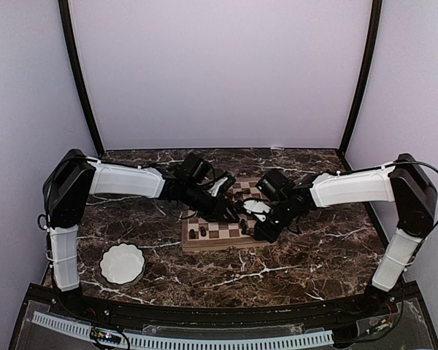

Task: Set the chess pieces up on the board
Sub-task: Pick up the knight from b8, then pass from the right arm to the left

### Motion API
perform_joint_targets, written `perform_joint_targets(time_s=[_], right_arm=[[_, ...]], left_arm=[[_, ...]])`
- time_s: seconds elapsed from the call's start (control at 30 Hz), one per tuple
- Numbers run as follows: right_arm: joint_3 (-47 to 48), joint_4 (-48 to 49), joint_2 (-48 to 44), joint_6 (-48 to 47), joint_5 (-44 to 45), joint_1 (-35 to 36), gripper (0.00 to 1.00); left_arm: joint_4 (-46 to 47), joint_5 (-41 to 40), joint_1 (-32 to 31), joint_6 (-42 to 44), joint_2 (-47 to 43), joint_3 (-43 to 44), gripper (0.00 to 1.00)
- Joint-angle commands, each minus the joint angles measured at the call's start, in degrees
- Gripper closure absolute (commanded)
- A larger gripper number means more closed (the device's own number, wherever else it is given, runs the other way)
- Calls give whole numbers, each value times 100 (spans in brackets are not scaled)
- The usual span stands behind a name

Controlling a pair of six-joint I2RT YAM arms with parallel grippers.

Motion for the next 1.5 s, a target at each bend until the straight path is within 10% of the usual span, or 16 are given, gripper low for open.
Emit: perform_joint_targets(time_s=[0.0, 0.7, 0.97, 1.47], right_arm=[[-80, -136, -364, 8, -13, 57, 95], [-66, -1042, -1416, 46, -117, 70, 96], [507, -1418, -1501, -88, -581, 112, 96], [1251, -1340, -1163, -214, -728, 163, 95]], left_arm=[[106, -9, -13, -50, -164, 155, 68], [440, -123, 0, -108, -544, -179, 67], [2397, 703, 12, 548, -1657, -1436, 58], [2606, 1852, 82, -325, -700, -663, 60]])
